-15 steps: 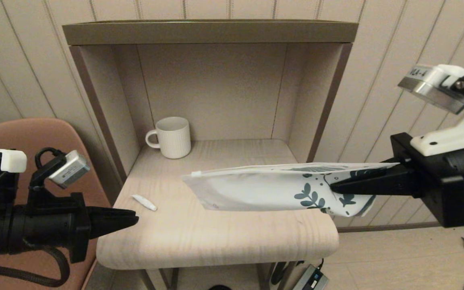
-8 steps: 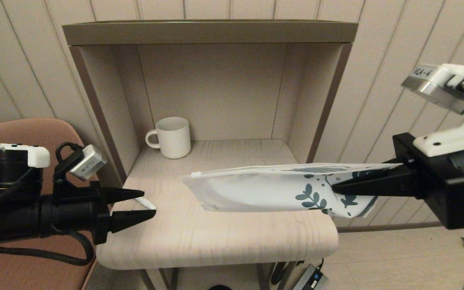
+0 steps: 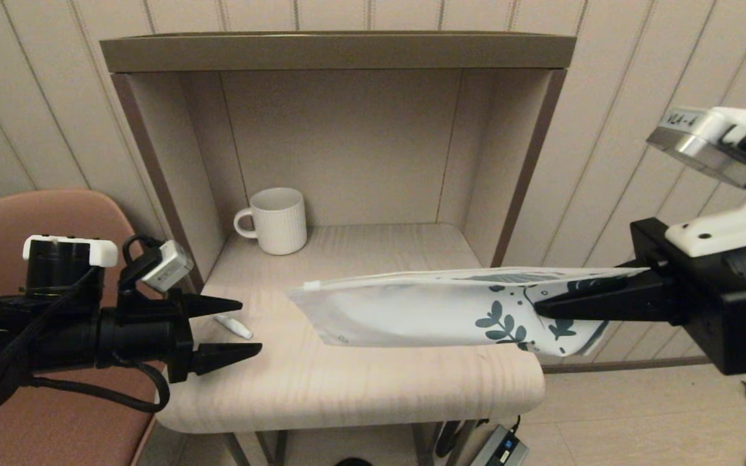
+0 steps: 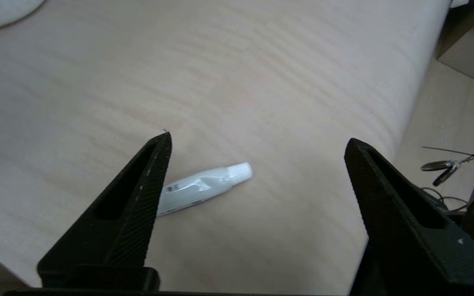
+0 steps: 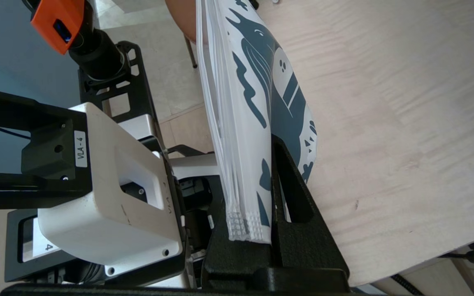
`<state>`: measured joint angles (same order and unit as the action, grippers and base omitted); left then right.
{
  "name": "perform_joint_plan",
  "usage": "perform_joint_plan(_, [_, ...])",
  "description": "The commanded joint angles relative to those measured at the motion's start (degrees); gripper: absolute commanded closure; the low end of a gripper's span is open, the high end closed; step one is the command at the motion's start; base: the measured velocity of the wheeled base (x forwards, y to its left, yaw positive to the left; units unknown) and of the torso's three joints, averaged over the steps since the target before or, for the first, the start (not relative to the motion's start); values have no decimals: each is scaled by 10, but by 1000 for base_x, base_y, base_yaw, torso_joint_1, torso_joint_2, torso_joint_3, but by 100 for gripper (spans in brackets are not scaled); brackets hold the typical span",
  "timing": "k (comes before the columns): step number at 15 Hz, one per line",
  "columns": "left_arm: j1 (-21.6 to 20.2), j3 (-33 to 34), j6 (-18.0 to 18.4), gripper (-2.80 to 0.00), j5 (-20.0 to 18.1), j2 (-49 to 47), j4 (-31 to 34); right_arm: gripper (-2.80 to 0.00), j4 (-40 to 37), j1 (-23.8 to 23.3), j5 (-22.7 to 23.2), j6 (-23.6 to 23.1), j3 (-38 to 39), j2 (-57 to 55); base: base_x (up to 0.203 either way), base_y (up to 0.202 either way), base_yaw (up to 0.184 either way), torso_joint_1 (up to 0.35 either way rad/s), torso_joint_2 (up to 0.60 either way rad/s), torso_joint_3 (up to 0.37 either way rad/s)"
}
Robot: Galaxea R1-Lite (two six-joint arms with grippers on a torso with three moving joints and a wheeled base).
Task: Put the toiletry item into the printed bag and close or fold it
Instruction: Pick up the toothpaste
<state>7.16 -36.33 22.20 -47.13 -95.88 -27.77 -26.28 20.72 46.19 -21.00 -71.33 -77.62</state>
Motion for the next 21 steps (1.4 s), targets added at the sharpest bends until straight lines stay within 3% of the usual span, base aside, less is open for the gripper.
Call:
perform_joint_plan(1, [-5, -1, 2, -280, -2, -9, 0, 0, -1, 0, 3, -1, 2, -1, 0, 0, 0, 0, 0, 0])
perform_joint_plan(7, [-21, 6, 4, -280, -2, 11, 19, 0, -1, 1, 3, -1, 10, 2, 0, 0, 0, 0, 0, 0])
perform_joint_plan(10, [-21, 9, 48, -280, -3, 8, 61, 0, -1, 1, 3, -1, 9, 3, 0, 0, 0, 0, 0, 0])
perform_joint_plan(21, [-21, 29, 60, -280, -3, 20, 64, 0, 0, 4, 3, -1, 10, -2, 0, 0, 0, 0, 0, 0])
